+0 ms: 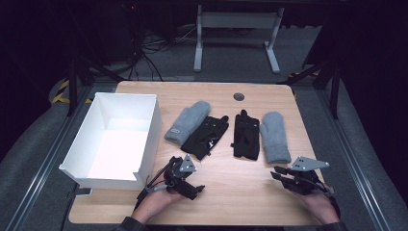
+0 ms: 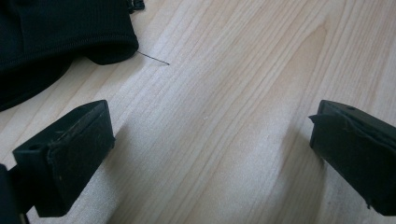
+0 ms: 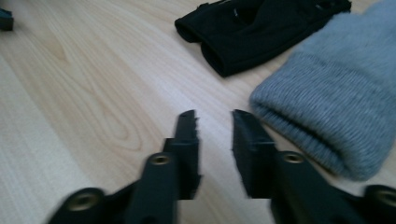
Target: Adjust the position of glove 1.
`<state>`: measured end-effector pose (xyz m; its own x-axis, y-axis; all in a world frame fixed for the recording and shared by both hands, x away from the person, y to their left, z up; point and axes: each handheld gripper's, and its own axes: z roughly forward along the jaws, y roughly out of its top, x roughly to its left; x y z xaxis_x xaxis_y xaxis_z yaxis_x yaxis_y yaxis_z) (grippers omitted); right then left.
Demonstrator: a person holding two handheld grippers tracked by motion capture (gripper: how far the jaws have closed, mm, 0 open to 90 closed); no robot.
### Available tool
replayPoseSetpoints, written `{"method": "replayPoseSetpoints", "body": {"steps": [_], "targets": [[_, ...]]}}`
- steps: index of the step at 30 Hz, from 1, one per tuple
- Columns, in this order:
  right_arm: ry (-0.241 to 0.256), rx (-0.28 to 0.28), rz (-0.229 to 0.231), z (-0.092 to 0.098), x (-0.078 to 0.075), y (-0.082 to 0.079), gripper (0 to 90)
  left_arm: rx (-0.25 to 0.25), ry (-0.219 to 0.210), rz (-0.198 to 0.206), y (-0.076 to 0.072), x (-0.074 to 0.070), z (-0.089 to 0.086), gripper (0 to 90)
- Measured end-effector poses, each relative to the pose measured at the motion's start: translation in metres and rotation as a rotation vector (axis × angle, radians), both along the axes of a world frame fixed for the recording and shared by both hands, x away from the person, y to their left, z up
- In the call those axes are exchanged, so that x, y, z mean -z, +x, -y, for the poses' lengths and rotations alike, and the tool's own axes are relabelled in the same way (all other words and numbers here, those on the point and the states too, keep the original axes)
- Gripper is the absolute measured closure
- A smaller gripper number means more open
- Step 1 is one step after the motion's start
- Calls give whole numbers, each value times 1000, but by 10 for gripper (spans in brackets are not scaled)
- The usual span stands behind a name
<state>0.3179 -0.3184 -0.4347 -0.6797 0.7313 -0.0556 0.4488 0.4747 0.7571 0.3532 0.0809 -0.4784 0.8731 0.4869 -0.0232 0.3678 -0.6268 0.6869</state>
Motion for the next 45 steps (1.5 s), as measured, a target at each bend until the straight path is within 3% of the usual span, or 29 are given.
{"method": "replayPoseSetpoints", "body": {"steps": [2,10,19,22,25,45], "targets": [[-3,11,8,2,-4,6,892,-6,0,3,-1,0,-1,1],[-7,69,37,18,-17,29,900,-13,2,3,-2,0,-3,1],[-12,107,10,34,-8,56,900,-14,1,1,-2,0,-3,1],[-40,102,-7,32,-2,61,900,-14,1,1,-2,0,-3,1],[-66,91,-14,30,1,61,900,-14,2,2,-2,0,-3,1],[-76,3,-58,21,0,37,900,-19,0,3,-1,0,-2,1]]}}
